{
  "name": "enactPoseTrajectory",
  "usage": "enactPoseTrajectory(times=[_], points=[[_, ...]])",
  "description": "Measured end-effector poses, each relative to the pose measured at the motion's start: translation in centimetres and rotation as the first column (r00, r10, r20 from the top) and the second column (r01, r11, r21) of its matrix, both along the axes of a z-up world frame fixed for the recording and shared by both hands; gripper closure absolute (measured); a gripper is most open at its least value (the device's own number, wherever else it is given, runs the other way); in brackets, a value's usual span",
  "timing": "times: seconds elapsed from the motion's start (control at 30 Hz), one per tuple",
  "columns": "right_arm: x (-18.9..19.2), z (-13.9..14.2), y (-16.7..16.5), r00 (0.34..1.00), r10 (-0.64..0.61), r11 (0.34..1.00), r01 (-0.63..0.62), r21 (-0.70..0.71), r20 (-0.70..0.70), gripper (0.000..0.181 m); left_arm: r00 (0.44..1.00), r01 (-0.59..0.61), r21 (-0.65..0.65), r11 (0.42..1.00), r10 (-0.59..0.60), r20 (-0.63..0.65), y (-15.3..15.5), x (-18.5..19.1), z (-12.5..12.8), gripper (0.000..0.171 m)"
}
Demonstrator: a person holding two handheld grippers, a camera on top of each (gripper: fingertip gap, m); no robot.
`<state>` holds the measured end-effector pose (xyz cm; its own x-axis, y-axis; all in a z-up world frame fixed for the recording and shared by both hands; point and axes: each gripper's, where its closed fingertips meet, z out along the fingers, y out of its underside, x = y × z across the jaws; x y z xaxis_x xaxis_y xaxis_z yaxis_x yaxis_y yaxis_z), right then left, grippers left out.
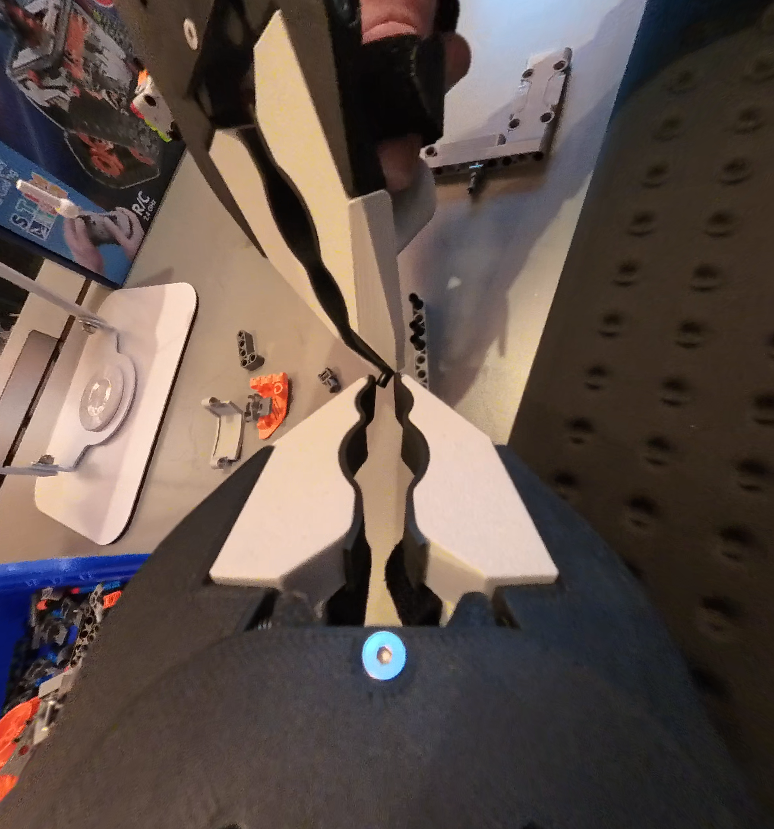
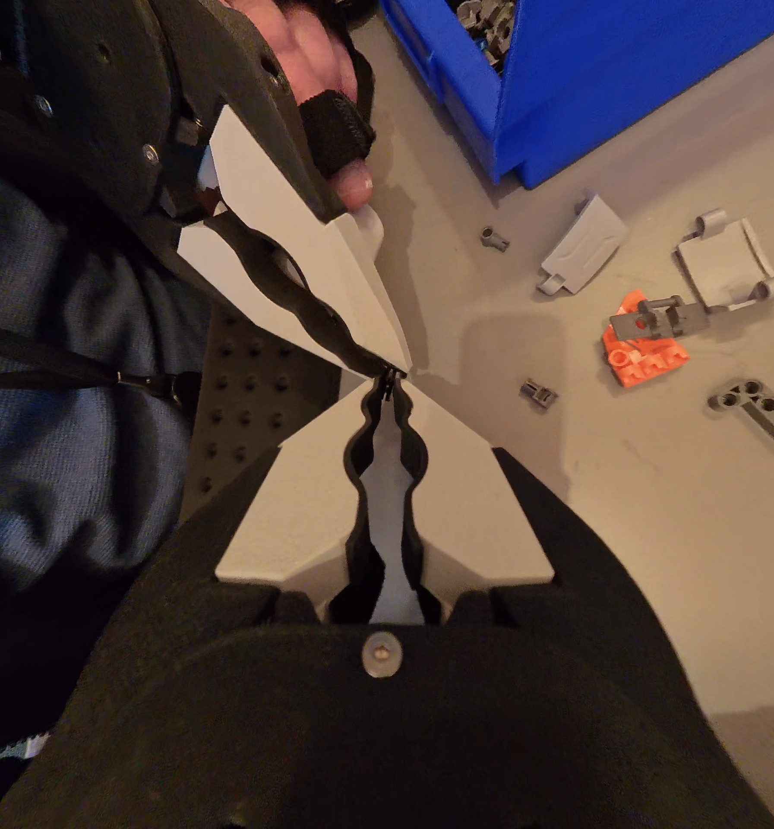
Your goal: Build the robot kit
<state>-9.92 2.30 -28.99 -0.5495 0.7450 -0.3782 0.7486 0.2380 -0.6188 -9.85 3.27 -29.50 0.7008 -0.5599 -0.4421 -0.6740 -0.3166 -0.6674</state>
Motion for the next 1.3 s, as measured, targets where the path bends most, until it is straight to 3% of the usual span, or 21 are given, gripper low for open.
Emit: enactPoseTrajectory(times=[0.1, 0.33, 0.9, 1.3], points=[[-0.3, 0.7, 0.1, 0.999, -0.022, 0.999, 0.022, -0.041, -0.023, 0.179, 0.999, -0.019, 0.043, 0.999, 0.02, -0.038, 0.0, -0.3, 0.5, 0.169], [-1.6, 3.9, 0.4, 0.981, -0.153, 0.962, 0.121, -0.244, -0.118, 0.176, 0.993, -0.105, 0.157, 0.982, 0.096, 0.063, 0.5, -1.5, 3.6, 0.17], [-2.2, 5.9, 0.3, 0.928, -0.278, 0.923, 0.187, -0.337, -0.246, 0.181, 0.985, -0.153, 0.255, 0.955, 0.126, 0.121, 0.5, -2.1, 5.8, 0.17], [-2.3, 6.6, 0.5, 0.913, -0.316, 0.896, 0.199, -0.396, -0.257, 0.175, 0.98, -0.175, 0.276, 0.945, 0.141, 0.141, 0.4, -2.4, 6.4, 0.17]])
